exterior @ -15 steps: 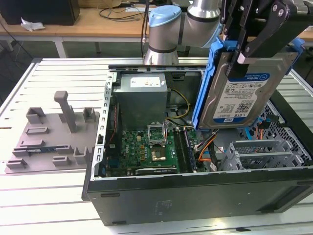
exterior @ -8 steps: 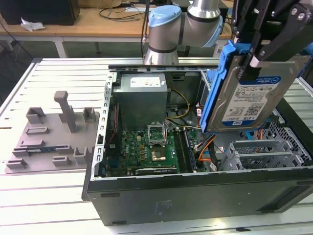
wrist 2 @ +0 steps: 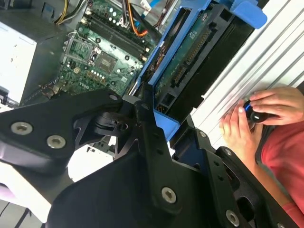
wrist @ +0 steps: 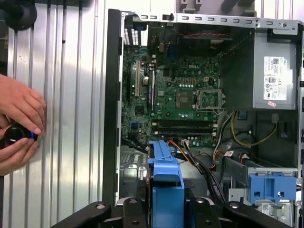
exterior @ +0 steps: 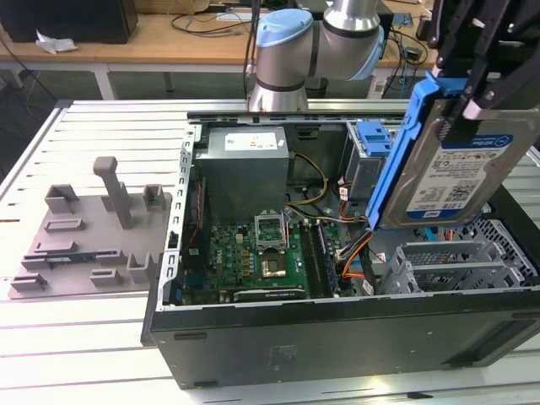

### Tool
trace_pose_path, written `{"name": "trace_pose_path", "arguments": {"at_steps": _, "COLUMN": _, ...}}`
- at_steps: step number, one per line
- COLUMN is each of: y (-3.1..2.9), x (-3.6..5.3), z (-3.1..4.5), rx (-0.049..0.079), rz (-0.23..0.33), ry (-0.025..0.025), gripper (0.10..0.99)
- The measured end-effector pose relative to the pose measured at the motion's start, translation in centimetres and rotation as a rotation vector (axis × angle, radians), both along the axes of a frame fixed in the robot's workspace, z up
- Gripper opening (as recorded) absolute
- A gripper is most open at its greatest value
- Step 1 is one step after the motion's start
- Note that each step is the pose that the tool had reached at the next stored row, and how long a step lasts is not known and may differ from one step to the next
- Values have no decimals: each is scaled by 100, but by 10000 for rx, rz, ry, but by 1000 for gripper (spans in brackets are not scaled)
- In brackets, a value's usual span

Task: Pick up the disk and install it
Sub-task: 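Insert the disk into the insertion slot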

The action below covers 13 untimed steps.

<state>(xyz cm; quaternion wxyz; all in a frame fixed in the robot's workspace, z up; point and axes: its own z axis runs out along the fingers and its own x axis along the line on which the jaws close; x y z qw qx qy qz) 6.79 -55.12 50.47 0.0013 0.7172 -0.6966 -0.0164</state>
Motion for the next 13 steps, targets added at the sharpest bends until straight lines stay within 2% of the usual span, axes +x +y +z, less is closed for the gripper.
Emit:
{"name": "trace_pose_path", "arguments": {"at_steps": 6, "y": -10, "x": 185, "z": -10, "rx": 8, "rz": -30, "ry": 0, "gripper": 369}}
{"name": "trace_pose_path", "arguments": {"at_steps": 13, "y": -12, "x": 343, "z": -31, "rx": 17, "rz": -120, "ry": 1, "gripper": 369}}
